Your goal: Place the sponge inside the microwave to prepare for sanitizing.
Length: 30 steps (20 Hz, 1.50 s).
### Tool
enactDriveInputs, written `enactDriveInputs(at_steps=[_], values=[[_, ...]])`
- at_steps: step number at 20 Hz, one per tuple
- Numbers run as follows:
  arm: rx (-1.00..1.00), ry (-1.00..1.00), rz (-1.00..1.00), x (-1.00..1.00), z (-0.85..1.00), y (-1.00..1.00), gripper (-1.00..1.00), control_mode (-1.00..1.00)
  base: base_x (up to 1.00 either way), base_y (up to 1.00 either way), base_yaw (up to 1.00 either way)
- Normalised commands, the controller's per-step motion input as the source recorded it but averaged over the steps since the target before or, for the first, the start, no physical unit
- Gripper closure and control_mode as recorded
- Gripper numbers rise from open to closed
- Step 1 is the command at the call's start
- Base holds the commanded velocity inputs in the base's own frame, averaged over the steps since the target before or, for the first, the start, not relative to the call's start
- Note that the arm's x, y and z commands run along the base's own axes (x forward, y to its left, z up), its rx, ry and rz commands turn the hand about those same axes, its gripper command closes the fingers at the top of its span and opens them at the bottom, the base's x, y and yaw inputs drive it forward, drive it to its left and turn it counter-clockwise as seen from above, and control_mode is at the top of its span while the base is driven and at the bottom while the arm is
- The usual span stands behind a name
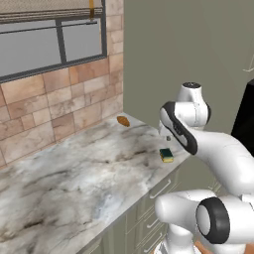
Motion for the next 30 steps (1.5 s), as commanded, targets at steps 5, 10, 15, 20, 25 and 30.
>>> enactDriveInputs(at_steps=[5,10,15,20,25,30], values=[[-0.03,0.01,0.0,0.24,-0.46,-0.02,-1.0,-1.0,0.0,0.0,0.0],[-0.02,0.08,-0.02,0.24,-0.39,-0.02,-1.0,-1.0,0.0,0.0,0.0],[0.0,0.03,-0.03,0.23,-0.42,-0.04,-1.0,-1.0,0.0,0.0,0.0],[0.0,0.0,-0.04,0.39,-0.19,-0.04,-1.0,-1.0,0.0,0.0,0.0],[0.0,0.0,-0.01,0.41,-0.01,-0.02,-1.0,-1.0,0.0,0.0,0.0],[0.0,0.0,0.0,0.3,-0.07,0.0,-1.0,-1.0,0.0,0.0,0.0]])
